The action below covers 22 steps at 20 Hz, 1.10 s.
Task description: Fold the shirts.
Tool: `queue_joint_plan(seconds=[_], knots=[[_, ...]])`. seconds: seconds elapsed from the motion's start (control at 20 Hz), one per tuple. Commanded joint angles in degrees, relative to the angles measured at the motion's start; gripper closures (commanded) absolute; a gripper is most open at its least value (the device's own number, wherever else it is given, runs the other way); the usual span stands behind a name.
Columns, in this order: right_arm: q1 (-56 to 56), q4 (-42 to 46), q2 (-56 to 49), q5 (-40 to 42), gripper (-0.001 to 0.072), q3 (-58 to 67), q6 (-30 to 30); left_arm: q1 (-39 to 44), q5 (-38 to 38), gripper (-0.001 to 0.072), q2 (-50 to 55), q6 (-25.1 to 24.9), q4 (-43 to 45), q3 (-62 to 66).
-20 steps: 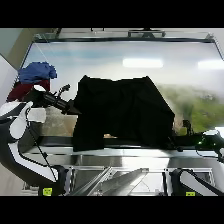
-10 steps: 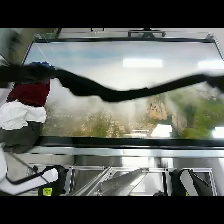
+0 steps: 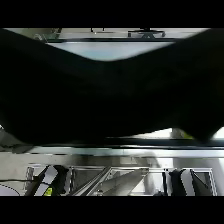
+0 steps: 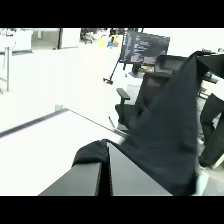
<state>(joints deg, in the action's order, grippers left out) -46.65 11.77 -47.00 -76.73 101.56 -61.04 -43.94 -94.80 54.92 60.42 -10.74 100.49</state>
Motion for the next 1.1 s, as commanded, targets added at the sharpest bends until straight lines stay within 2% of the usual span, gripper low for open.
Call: queue_joint_plan(seconds=[0.0, 0.15, 0.3, 0.45, 0.55, 0.75, 0.9, 1.05], knots=[[4.04, 4.48, -2.32, -0.68, 0.0689, -2.67, -0.22, 10.32, 2.89, 0.0686, 2.10, 0.96, 13.53, -6.47], [15.04, 17.20, -5.79, 1.33, 0.0689, -13.70, -0.20, 24.28, 10.69, 0.0685, 9.20, -0.13, 29.79, -11.91], [22.03, 26.01, -13.99, 6.27, 0.0689, -25.05, -0.22, 32.30, 17.14, 0.0686, 21.42, -0.15, 40.24, -12.35], [23.26, 26.77, -28.94, 10.47, 0.0689, -28.26, -0.07, 34.34, 21.33, 0.0690, 37.09, -0.07, 41.20, -7.48], [24.13, 23.98, -39.06, 12.61, 0.0689, -26.88, 3.63, 35.39, 21.00, 0.0691, 47.71, 0.76, 41.22, 0.90], [26.47, 21.90, -56.70, 12.94, 0.0689, -15.52, 3.72, 36.65, 21.35, 0.0693, 65.55, 5.81, 41.24, 19.91], [27.02, 22.84, -62.69, 13.35, 0.0689, -7.21, 2.89, 35.93, 25.99, 0.0693, 67.71, 5.90, 41.33, 19.06], [27.10, 32.52, -63.47, 13.00, 0.0690, -5.11, 0.04, 35.95, 27.36, 0.0694, 66.62, 4.39, 45.99, 13.42]])
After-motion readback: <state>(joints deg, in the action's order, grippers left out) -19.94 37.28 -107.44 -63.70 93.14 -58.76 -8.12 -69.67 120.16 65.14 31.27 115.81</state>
